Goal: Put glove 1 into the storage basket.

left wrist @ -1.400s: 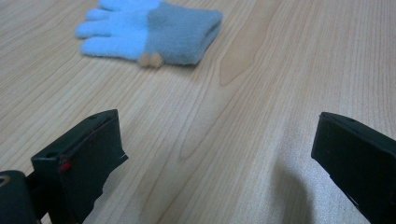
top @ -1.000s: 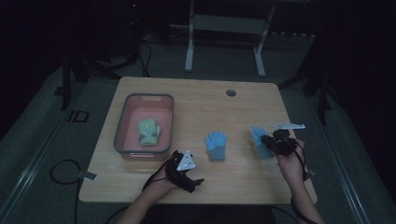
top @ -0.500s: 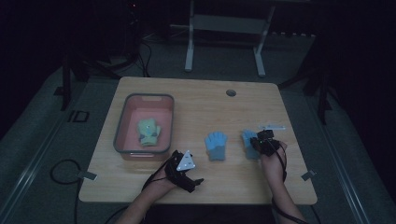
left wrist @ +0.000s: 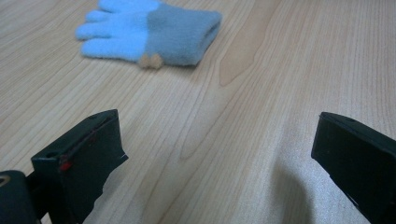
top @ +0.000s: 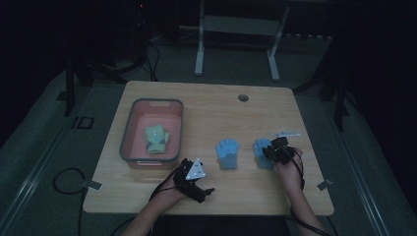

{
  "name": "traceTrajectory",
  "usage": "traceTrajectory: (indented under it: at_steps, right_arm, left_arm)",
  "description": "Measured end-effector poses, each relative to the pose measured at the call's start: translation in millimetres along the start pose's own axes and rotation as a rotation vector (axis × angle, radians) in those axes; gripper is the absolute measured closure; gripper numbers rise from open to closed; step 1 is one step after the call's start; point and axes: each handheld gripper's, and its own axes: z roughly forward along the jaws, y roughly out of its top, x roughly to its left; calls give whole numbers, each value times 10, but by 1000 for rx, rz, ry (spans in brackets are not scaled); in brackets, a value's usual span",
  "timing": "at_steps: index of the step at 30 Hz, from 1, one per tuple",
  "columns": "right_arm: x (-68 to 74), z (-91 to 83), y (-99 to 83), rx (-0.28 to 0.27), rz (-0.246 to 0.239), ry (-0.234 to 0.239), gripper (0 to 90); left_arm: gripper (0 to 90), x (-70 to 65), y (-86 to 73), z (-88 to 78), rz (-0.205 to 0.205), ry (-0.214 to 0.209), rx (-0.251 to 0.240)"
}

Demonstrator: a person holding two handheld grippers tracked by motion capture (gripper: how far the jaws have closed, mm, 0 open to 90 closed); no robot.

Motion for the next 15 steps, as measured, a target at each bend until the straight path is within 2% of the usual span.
traceTrajectory:
  at_steps: [1, 2, 4, 5, 7, 8, 9, 10, 11, 13, 15]
  right_arm:
    - [-61, -47, 15, -15, -50, 55, 692]
    - [-61, -47, 15, -15, -50, 55, 692]
    - [-119, -75, 17, -14, -89, 80, 697]
    - [-163, -85, 8, -21, -113, 123, 690]
    - [-186, -84, -1, -20, -126, 122, 683]
    - [-230, -75, -30, -35, -158, 176, 659]
    - [-230, -75, -30, -35, -158, 176, 659]
    - [-241, -64, -72, -41, -167, 211, 642]
    - [-241, -64, -72, -41, -167, 211, 642]
    - [-235, -8, -132, -39, -200, 199, 621]
    - [-235, 34, -155, -28, -200, 193, 621]
  left_arm:
    - [21, 1, 0, 2, 2, 1, 2]
    - [21, 1, -1, 5, 1, 0, 1]
    - [21, 1, 1, 7, 1, 0, 5]
    - [20, 0, 1, 6, 4, 0, 6]
    - [21, 1, 1, 6, 4, 1, 6]
    - [21, 2, 1, 6, 4, 1, 5]
    - [21, 2, 1, 7, 3, 0, 6]
    - [21, 2, 1, 8, 3, 0, 6]
    - [21, 2, 1, 9, 1, 0, 5]
    - [21, -1, 2, 8, 1, 1, 4]
    - [21, -4, 3, 9, 3, -1, 6]
